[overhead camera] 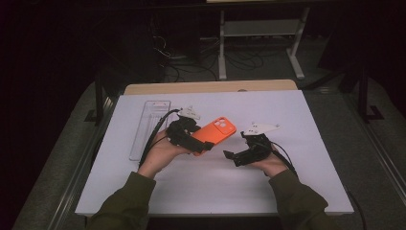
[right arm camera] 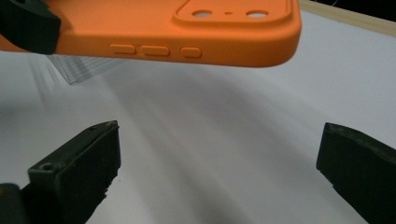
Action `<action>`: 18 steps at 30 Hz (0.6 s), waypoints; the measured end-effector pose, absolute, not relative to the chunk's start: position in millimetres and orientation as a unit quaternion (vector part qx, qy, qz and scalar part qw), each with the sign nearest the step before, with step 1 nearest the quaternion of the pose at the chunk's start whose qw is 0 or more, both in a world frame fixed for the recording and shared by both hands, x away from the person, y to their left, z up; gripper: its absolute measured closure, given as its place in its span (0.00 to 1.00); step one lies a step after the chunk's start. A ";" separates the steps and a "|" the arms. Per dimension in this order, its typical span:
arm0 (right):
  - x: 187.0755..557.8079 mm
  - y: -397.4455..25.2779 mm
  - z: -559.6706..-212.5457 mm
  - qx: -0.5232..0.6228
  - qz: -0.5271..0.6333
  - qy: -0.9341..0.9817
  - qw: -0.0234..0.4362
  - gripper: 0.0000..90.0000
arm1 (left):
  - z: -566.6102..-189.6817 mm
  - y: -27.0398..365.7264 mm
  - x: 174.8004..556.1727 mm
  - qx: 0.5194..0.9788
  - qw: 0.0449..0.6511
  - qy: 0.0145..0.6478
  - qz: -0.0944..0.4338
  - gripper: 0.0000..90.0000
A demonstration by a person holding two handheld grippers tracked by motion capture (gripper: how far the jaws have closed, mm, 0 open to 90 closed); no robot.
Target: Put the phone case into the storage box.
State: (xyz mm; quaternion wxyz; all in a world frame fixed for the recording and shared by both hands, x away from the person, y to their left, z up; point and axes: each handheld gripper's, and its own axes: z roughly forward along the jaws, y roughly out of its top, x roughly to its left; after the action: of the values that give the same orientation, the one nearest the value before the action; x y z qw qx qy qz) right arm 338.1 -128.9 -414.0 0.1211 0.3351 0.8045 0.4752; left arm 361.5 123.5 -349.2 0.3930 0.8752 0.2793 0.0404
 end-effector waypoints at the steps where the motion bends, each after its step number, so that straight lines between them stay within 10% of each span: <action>1: 338.9 -128.2 -415.1 0.334 0.477 0.804 0.121 0.00 | -348.1 125.2 362.6 0.882 0.385 0.269 0.042 0.18; 18: 339.1 -121.1 -421.5 0.314 0.459 0.815 0.163 0.00 | -348.2 125.2 361.6 0.875 0.395 0.276 0.039 0.18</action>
State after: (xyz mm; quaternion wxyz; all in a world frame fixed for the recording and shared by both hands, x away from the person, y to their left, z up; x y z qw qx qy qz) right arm 339.1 -121.1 -421.5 0.1629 0.3141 0.8150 0.4589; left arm 361.6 125.2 -348.2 0.3954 0.8752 0.2761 0.0388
